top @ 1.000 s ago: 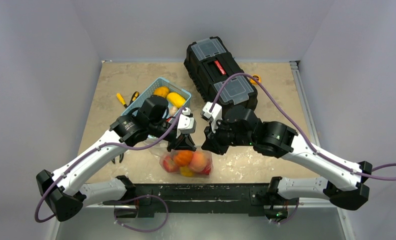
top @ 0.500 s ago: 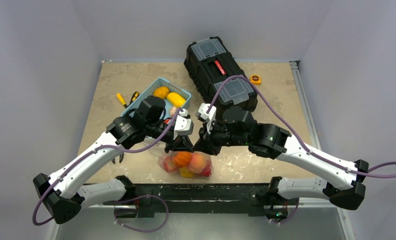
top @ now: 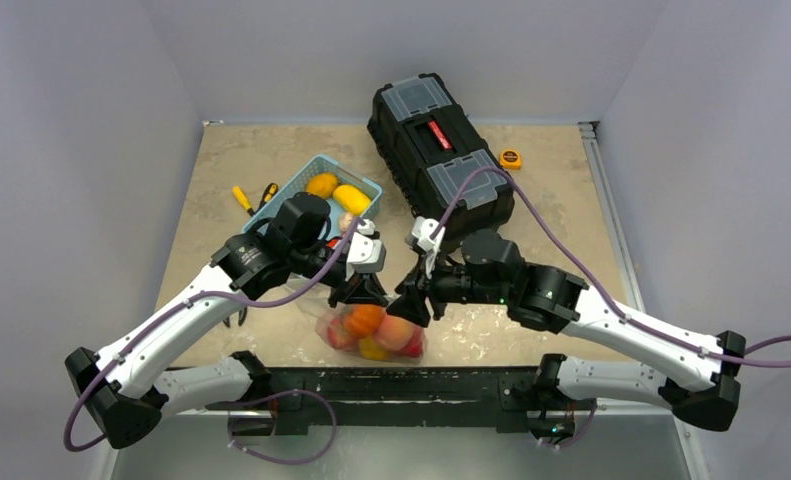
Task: Place the food in the zip-top bag and seal the zipper
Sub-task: Zip the zipper food storage bag at the center of the board.
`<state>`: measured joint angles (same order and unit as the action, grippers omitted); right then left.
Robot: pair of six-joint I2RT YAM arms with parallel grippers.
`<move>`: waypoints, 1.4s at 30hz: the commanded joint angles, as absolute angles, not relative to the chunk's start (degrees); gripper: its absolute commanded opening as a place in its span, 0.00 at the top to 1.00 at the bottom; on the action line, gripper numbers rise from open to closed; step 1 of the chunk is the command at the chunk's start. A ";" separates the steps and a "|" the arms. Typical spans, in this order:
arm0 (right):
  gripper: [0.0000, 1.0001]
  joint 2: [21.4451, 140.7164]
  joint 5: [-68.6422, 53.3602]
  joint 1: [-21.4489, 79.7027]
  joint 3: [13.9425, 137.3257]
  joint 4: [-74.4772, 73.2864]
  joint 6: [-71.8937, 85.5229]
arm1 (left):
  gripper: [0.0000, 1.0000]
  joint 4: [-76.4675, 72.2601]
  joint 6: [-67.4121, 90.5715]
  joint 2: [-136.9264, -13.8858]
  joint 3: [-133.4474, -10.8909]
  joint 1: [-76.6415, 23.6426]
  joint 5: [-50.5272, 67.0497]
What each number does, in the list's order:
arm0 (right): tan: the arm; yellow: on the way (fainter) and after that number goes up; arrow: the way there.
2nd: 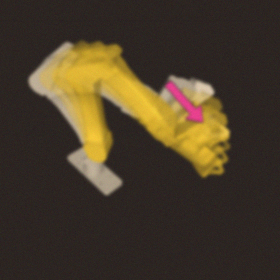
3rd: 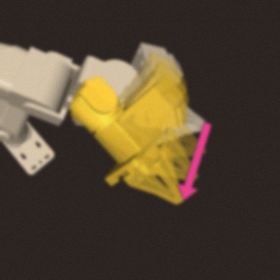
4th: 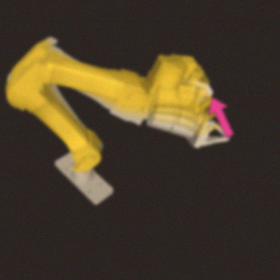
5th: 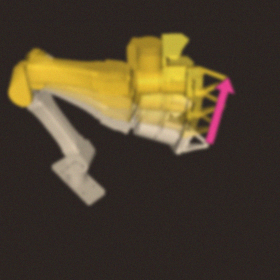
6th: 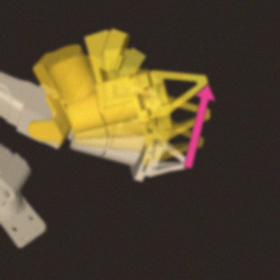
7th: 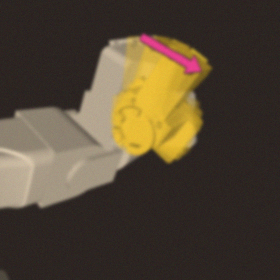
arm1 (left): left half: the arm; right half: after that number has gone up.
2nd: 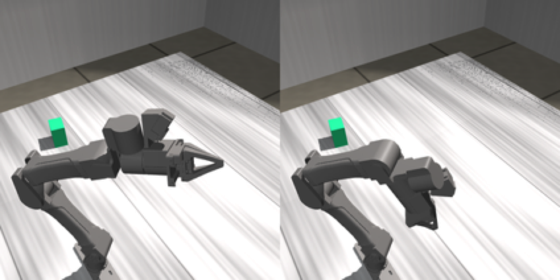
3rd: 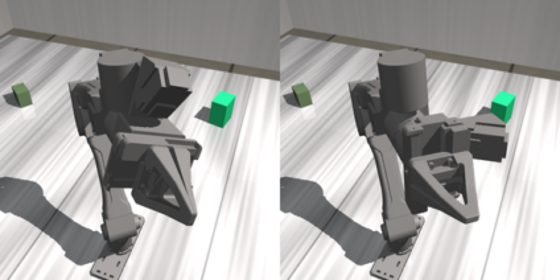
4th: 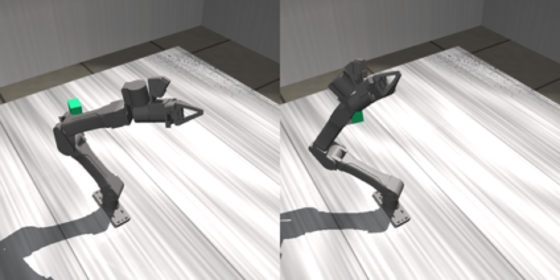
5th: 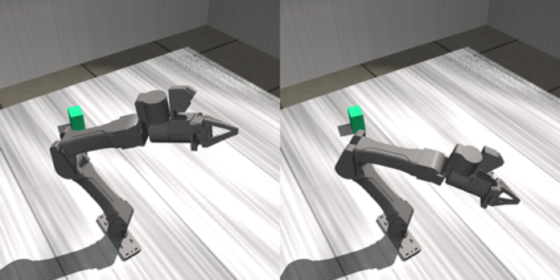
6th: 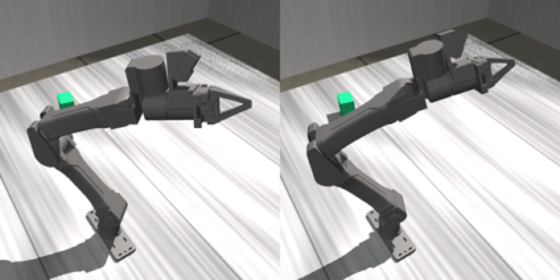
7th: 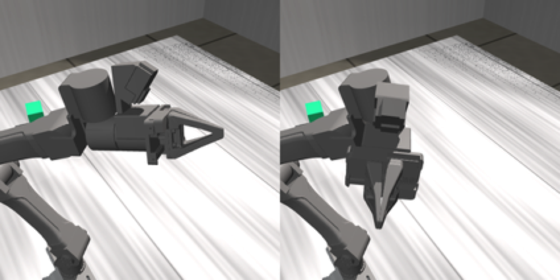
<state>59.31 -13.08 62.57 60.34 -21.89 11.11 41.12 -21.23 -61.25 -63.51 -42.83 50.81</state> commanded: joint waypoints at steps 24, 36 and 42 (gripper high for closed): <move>1.00 52.01 -7.64 62.87 59.03 -22.54 12.47 | 1.00 37.40 -23.11 -61.43 -65.64 -42.83 52.81; 1.00 50.12 -6.23 62.99 54.50 -15.16 11.52 | 0.36 24.73 -15.54 -57.73 -60.51 -42.80 54.22; 1.00 49.63 -7.29 62.94 54.99 -16.07 10.65 | 0.36 23.56 -13.36 -59.95 -61.01 -42.80 52.85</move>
<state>50.98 -5.85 62.72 53.89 -19.77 11.92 27.53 -15.75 -58.72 -60.97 -42.81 52.29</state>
